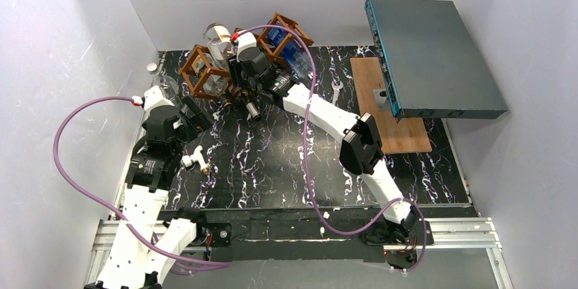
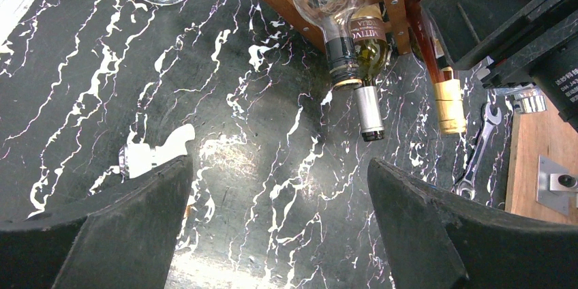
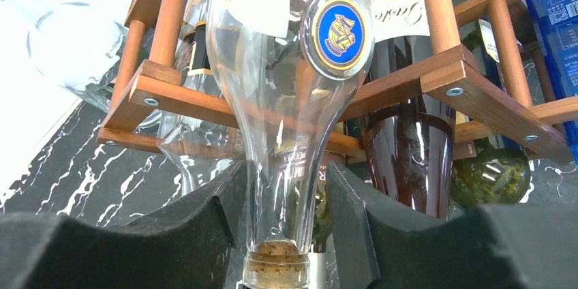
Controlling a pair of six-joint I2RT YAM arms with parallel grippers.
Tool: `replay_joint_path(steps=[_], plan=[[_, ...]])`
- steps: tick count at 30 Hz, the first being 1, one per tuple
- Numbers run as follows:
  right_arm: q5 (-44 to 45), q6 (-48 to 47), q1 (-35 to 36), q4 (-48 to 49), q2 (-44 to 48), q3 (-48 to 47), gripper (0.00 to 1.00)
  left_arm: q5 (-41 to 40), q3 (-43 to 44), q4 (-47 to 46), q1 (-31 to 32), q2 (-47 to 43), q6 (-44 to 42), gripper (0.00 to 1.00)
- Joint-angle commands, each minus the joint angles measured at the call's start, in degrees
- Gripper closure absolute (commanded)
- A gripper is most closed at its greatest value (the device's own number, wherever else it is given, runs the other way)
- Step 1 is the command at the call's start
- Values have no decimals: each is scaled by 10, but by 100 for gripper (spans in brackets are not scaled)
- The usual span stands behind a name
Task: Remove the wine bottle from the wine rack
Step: Pick up the wine bottle from the wine rack.
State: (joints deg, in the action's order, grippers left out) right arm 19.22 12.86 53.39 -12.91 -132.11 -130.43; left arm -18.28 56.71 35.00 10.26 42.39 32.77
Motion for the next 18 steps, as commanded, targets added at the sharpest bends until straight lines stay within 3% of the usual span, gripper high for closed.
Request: replay_joint_path(steps=[1, 18], plan=[[12, -9, 1, 37, -11, -32, 45, -1, 8, 8, 2, -2, -7, 1], [28, -5, -7, 57, -49, -72, 45, -6, 2, 8, 2, 0, -7, 1]])
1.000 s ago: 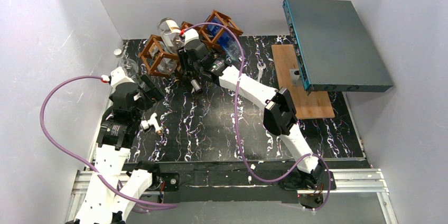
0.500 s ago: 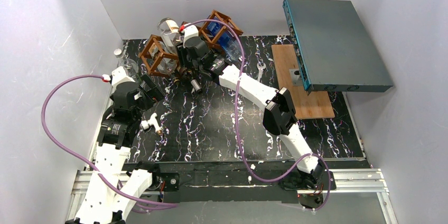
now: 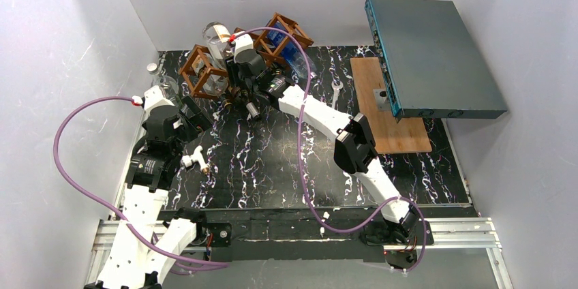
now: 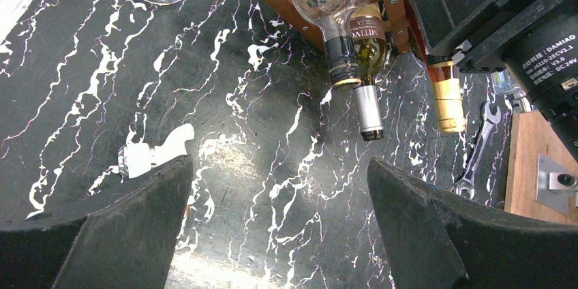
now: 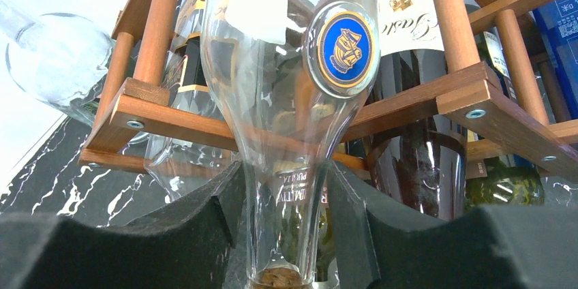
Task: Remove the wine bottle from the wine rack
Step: Pick up the wine bottle from the wine rack.
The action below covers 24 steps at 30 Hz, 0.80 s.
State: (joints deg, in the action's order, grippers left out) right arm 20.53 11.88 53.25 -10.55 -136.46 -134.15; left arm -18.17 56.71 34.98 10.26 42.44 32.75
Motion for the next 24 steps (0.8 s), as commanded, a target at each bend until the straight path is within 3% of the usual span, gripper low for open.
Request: replay_joint_path(steps=[1, 8, 15, 24], plan=[[14, 6, -7, 33, -6, -36, 46, -7, 2, 8, 2, -1, -7, 1], [-1, 8, -10, 33, -13, -40, 54, -6, 1, 8, 2, 0, -5, 1], [-15, -26, -10, 21, -7, -51, 99, -6, 1, 8, 2, 0, -5, 1], [15, -84, -10, -7, 16, -84, 99, 4, 1, 8, 2, -1, 2, 1]])
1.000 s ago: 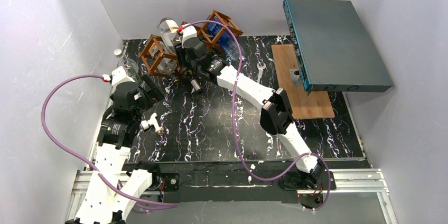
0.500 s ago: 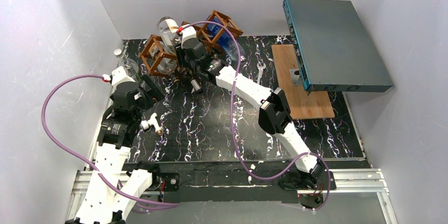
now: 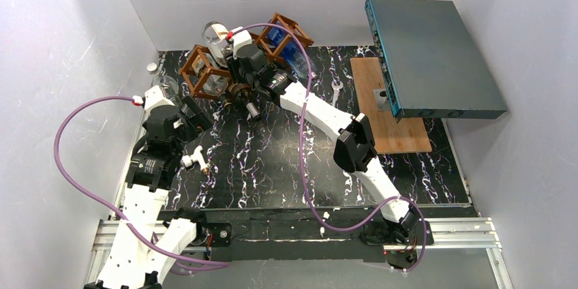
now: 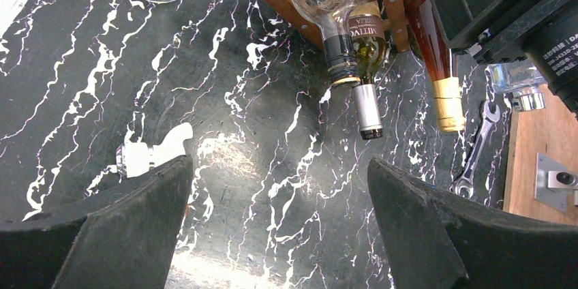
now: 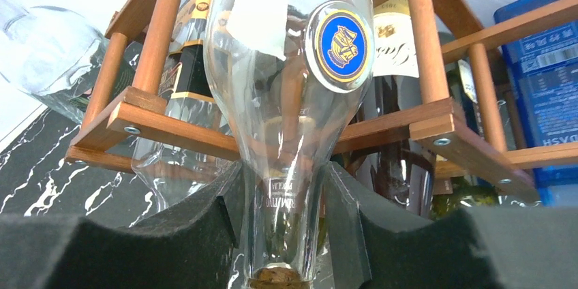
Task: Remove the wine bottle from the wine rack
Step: Pick up the wine bottle from the wine rack.
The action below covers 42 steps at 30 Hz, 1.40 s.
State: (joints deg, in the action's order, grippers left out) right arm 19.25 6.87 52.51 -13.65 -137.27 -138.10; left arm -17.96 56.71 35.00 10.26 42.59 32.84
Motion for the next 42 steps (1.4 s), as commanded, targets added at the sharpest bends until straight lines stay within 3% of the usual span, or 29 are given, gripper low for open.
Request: replay_joint_path(steps=[1, 11, 15, 20, 32, 40, 42], plan=[[28, -37, -3, 20, 26, -48, 99, 4, 1, 8, 2, -2, 2, 1], [-16, -30, -4, 0, 24, -13, 95, 49, 6, -9, 2, 8, 24, 1], [-55, -32, -5, -11, 23, -11, 51, 73, 3, -31, 2, 16, 51, 1], [-95, -32, -13, -38, 57, -28, 26, 100, -3, -76, 2, 36, 105, 1], [-156, -63, -26, -85, 130, -12, 10, 120, 35, -123, 2, 105, 117, 1], [-352, -124, -103, -141, 236, 100, 2, 127, 127, -127, 6, 230, 125, 1], [-396, -135, -115, -142, 263, 145, 2, 128, 153, -127, 10, 265, 117, 6]])
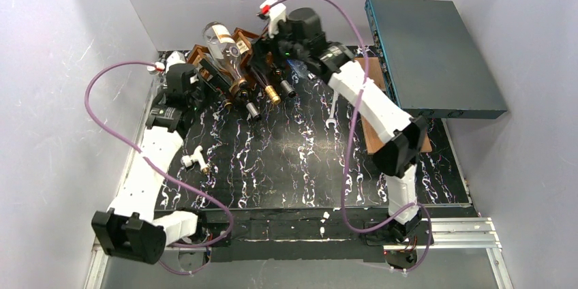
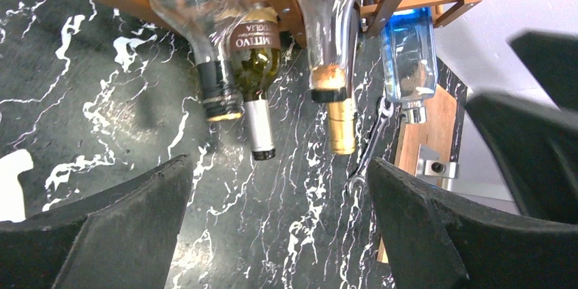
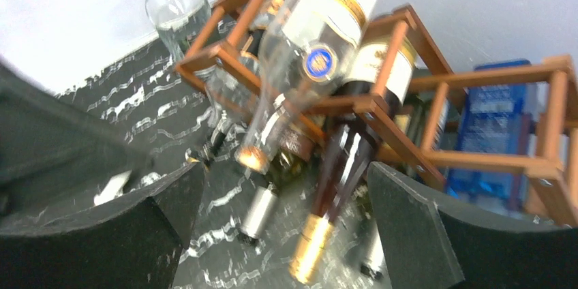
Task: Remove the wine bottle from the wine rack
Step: Pick up the wine bottle from the wine rack.
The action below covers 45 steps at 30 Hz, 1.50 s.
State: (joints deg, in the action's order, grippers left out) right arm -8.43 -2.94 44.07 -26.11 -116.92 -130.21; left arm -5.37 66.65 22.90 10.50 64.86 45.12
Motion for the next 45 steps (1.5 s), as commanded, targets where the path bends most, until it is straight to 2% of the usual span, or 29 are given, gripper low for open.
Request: replay_joint_path(steps=[1, 6, 12, 18, 25, 33, 45], plan=[[-132, -43, -33, -18, 71, 87, 2, 5, 70, -5, 10, 62, -10, 8], [-174, -51, -38, 4, 114, 176, 2, -18, 150, 15, 30, 147, -29, 16], [-201, -42, -51, 27, 136, 228, 2, -59, 200, 33, 42, 215, -35, 25], [-223, -28, -77, 46, 151, 254, 2, -92, 219, 26, 49, 254, -45, 30], [-249, -6, -97, 78, 161, 292, 2, -94, 243, 12, 58, 302, -59, 37], [-269, 4, -108, 92, 164, 308, 2, -117, 247, 3, 58, 323, -78, 46], [-282, 14, -122, 105, 169, 323, 2, -120, 253, -18, 58, 353, -84, 49]])
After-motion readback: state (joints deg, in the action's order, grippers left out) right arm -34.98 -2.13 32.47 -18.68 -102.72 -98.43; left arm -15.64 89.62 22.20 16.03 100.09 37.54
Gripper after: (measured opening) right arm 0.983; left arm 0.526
